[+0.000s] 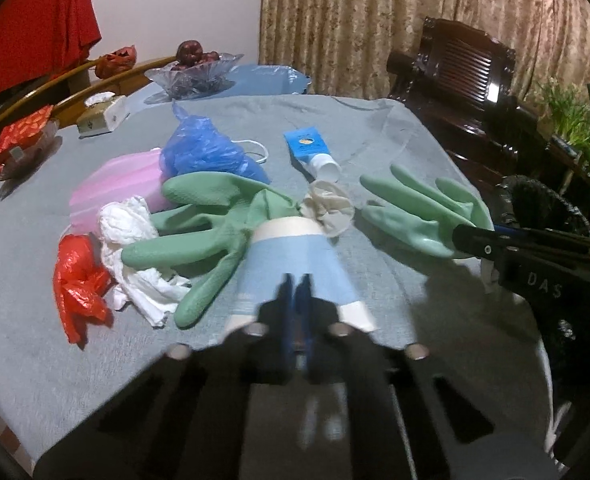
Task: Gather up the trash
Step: 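Grasp the light blue paper cup with the left tool, then carry the paper cup and green glove over the trash bin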
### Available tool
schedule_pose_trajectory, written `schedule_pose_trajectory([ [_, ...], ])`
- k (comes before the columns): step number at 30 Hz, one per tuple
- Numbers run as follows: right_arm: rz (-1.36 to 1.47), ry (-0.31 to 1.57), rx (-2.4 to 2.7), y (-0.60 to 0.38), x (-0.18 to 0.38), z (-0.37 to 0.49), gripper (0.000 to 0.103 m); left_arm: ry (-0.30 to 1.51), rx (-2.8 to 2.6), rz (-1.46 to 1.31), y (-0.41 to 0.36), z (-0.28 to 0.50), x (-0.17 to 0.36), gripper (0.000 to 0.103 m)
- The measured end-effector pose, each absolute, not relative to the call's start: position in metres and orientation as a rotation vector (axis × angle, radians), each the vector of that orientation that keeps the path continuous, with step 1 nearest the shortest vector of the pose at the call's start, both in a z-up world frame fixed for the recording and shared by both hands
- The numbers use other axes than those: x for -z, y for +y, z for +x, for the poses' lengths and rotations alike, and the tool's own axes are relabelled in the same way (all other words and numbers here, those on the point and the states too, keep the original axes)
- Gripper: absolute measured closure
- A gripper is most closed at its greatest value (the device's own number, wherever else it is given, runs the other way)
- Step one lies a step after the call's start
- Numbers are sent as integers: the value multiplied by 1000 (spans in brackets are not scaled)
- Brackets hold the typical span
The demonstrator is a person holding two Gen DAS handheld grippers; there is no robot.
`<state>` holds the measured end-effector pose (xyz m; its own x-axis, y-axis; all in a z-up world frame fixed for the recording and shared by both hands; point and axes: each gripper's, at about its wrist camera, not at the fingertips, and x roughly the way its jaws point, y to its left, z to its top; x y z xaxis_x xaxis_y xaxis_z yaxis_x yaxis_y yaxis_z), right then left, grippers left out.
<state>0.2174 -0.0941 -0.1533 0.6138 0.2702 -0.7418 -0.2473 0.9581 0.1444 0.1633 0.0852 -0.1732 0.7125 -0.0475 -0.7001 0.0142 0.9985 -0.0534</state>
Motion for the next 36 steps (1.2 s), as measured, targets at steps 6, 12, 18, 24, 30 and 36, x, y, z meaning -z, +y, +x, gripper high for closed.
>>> schedule_pose_trajectory([
  [6, 35, 850, -298, -100, 149, 215, 82, 777, 30, -53, 84, 161, 170, 103],
  [12, 32, 850, -299, -100, 149, 214, 82, 774, -19, -45, 95, 157, 170, 58],
  [18, 28, 859, -300, -101, 152, 214, 82, 835, 2, -89, 105, 165, 186, 53],
  [24, 26, 866, -296, -100, 154, 217, 82, 845, 14, -120, 102, 168, 190, 55],
  [30, 35, 849, -303, -100, 150, 218, 82, 813, -4, -126, 98, 162, 183, 81],
  [36, 47, 802, -299, -110, 134, 207, 82, 771, -8, -117, 94, 158, 164, 89],
])
